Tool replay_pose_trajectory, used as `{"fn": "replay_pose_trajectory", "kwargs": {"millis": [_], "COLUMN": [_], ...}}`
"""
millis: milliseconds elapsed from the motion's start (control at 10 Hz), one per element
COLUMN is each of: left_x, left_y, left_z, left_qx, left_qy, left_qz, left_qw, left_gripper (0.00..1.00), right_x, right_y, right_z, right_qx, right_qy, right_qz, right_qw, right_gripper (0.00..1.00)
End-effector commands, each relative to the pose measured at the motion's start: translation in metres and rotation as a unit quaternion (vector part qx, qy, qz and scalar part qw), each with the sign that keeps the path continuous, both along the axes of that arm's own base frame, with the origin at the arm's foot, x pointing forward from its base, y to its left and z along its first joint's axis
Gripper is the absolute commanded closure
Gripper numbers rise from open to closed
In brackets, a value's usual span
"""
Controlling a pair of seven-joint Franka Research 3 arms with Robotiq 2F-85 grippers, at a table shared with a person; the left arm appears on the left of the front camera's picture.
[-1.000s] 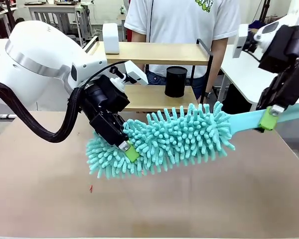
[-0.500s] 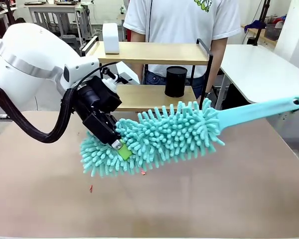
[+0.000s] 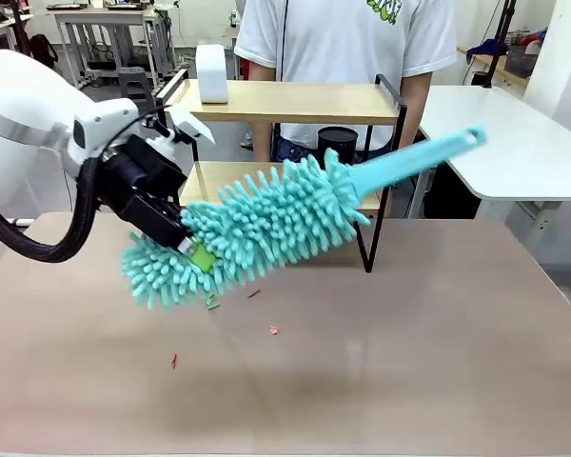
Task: Clean the shelf.
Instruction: Hand the Duster back to the human.
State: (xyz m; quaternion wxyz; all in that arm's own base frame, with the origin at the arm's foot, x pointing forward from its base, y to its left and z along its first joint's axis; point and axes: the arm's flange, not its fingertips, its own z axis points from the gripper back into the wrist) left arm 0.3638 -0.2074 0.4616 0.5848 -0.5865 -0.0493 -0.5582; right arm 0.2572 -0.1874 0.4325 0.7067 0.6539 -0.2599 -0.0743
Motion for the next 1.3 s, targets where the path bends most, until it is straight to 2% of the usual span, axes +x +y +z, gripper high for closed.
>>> {"fn": "replay_pose_trajectory", "kwargs": {"millis": [0,100,200,300,400,500,600,700,800,900,1000,1100,1200], "left_x": [-0.005,-0.011,-0.021,-0.03,-0.036,-0.042,-0.044,-0.042,-0.031,-0.007,0.017,0.035,0.046], "left_y": [0.014,0.033,0.06,0.096,0.138,0.184,0.22,0.248,0.268,0.281,0.283,0.281,0.279], "left_z": [0.005,0.02,0.044,0.067,0.082,0.087,0.085,0.075,0.06,0.038,0.018,-0.001,-0.018], "left_qx": [-0.041,-0.066,-0.105,-0.123,-0.149,-0.156,-0.178,-0.208,-0.198,-0.169,-0.147,-0.102,-0.056], "left_qy": [-0.01,-0.054,-0.118,-0.168,-0.162,-0.097,-0.053,0.018,0.093,0.19,0.241,0.301,0.333], "left_qz": [0.035,0.032,0.059,0.123,0.226,0.328,0.428,0.477,0.511,0.553,0.583,0.586,0.602], "left_qw": [0.998,0.996,0.986,0.97,0.949,0.927,0.885,0.854,0.831,0.793,0.762,0.745,0.724], "left_gripper": [1.0,1.0,1.0,1.0,1.0,1.0,1.0,1.0,1.0,1.0,1.0,1.0,1.0], "right_x": [-0.012,-0.012,-0.012,-0.012,-0.012,-0.012,-0.012,-0.012,-0.012,-0.012,-0.012,-0.012,-0.012], "right_y": [0.026,0.026,0.026,0.026,0.026,0.026,0.026,0.026,0.026,0.026,0.026,0.026,0.026], "right_z": [0.017,0.017,0.017,0.017,0.017,0.017,0.017,0.017,0.017,0.017,0.017,0.017,0.017], "right_qx": [-0.023,-0.023,-0.023,-0.023,-0.023,-0.023,-0.023,-0.023,-0.023,-0.023,-0.023,-0.023,-0.023], "right_qy": [-0.019,-0.019,-0.019,-0.019,-0.019,-0.019,-0.019,-0.019,-0.019,-0.019,-0.019,-0.019,-0.019], "right_qz": [0.079,0.079,0.079,0.079,0.079,0.079,0.079,0.079,0.079,0.079,0.079,0.079,0.079], "right_qw": [0.996,0.996,0.996,0.996,0.996,0.996,0.996,0.996,0.996,0.996,0.996,0.996,0.996], "right_gripper": [0.0,0.0,0.0,0.0,0.0,0.0,0.0,0.0,0.0,0.0,0.0,0.0,0.0]}}
